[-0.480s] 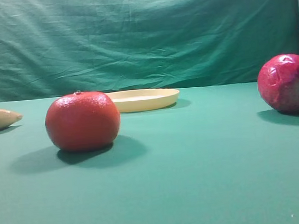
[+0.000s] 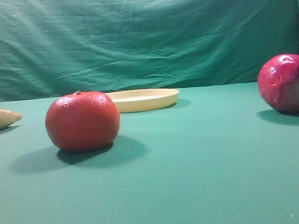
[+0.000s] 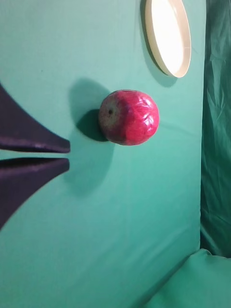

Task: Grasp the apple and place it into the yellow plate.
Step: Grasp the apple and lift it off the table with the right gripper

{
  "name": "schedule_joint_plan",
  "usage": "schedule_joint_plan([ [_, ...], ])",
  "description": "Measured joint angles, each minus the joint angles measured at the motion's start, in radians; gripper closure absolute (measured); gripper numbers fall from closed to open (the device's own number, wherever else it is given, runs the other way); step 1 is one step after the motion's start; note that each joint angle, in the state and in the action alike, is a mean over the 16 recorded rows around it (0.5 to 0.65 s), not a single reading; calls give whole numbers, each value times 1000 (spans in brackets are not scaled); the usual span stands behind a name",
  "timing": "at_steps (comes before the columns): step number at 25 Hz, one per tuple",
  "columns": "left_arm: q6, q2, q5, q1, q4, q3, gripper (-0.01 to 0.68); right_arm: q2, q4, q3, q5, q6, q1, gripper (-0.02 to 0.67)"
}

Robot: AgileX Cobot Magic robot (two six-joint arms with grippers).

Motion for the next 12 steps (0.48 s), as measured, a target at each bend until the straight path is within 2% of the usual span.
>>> schedule_joint_plan([
  [12,0,0,0,0,0,0,516,0,-2,0,-4,-3,0,649],
])
